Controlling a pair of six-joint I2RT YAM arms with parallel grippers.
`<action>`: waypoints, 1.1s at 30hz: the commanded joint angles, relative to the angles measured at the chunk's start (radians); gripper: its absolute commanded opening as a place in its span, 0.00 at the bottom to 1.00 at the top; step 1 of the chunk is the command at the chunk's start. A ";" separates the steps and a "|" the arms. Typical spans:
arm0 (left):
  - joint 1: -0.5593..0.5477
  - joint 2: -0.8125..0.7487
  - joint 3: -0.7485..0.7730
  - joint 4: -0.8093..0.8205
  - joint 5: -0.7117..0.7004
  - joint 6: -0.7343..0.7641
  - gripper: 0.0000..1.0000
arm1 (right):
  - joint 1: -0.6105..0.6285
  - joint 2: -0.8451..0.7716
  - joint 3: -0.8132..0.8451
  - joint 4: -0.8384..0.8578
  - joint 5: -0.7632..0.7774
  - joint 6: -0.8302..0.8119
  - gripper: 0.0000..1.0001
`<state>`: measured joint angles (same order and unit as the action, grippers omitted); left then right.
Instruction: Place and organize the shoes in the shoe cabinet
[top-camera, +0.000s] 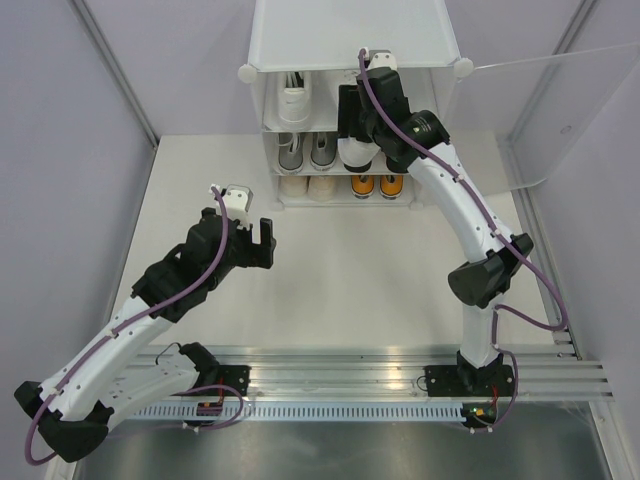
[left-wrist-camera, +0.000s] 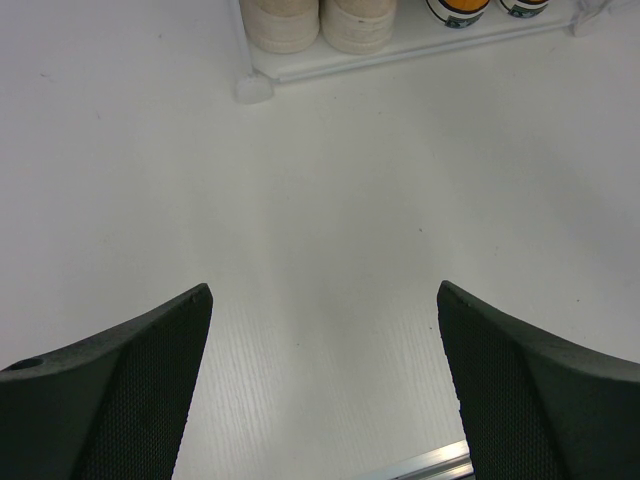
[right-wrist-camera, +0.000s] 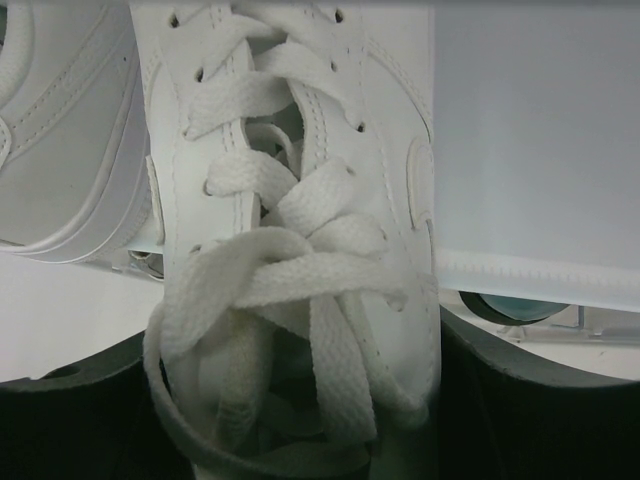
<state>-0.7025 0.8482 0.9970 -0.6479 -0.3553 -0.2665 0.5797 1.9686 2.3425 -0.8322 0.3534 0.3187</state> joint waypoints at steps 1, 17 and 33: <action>0.000 -0.003 0.003 0.031 0.021 0.026 0.95 | -0.009 0.009 0.072 0.211 0.007 0.011 0.44; 0.000 -0.003 0.002 0.031 0.010 0.029 0.95 | -0.014 -0.011 0.106 0.252 -0.044 0.014 0.94; 0.000 -0.001 0.002 0.031 0.006 0.030 0.95 | -0.018 -0.091 0.037 0.269 -0.091 0.003 0.95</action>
<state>-0.7025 0.8490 0.9970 -0.6483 -0.3561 -0.2665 0.5663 1.9503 2.3959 -0.5957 0.2848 0.3252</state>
